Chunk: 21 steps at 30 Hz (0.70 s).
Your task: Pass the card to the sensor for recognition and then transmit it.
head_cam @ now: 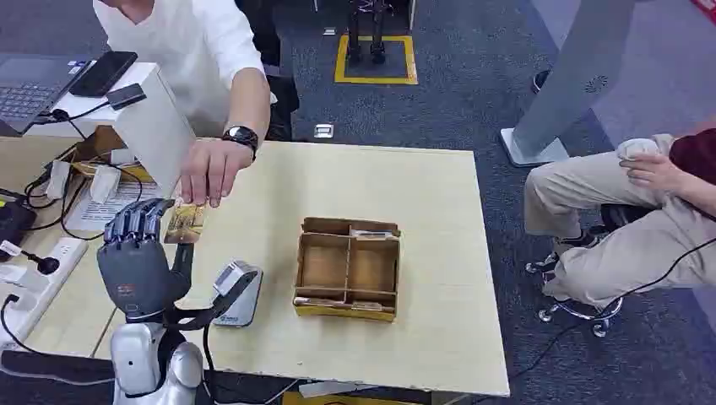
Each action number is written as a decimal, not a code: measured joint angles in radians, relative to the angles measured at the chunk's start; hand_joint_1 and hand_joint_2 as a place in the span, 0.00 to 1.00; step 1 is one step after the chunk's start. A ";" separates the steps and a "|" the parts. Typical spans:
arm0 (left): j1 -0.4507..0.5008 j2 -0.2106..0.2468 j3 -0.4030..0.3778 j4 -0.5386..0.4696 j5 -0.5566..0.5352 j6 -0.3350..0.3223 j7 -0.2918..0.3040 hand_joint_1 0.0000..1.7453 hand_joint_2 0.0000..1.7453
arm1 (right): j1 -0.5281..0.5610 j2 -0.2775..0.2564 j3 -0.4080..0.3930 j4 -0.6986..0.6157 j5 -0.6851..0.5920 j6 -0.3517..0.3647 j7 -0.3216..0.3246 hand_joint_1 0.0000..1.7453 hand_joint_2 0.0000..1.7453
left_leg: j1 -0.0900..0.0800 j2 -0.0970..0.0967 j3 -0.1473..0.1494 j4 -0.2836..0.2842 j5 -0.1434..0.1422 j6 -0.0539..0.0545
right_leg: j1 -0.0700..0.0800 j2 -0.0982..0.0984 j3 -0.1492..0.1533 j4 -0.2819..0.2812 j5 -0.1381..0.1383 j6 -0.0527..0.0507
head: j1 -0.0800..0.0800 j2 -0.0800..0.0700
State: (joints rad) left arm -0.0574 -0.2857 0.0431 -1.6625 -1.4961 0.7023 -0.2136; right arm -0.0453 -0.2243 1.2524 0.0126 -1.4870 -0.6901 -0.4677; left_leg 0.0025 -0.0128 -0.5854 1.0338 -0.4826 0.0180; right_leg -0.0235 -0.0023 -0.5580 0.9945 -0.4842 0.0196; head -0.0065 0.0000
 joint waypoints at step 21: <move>0.000 0.000 0.000 0.000 0.015 0.000 -0.026 1.00 1.00 | 0.000 0.003 0.000 0.000 -0.002 0.000 -0.003 0.00 1.00 | 0.000 0.000 0.000 0.000 0.000 0.000 | 0.000 0.000 0.000 0.000 0.000 0.000 | 0.000 0.000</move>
State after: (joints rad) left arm -0.0574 -0.2853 0.0427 -1.6629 -1.4813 0.7023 -0.2396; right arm -0.0453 -0.2216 1.2520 0.0126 -1.4889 -0.6905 -0.4704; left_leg 0.0025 -0.0128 -0.5854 1.0338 -0.4826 0.0180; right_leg -0.0236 -0.0022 -0.5580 0.9945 -0.4842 0.0196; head -0.0065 0.0000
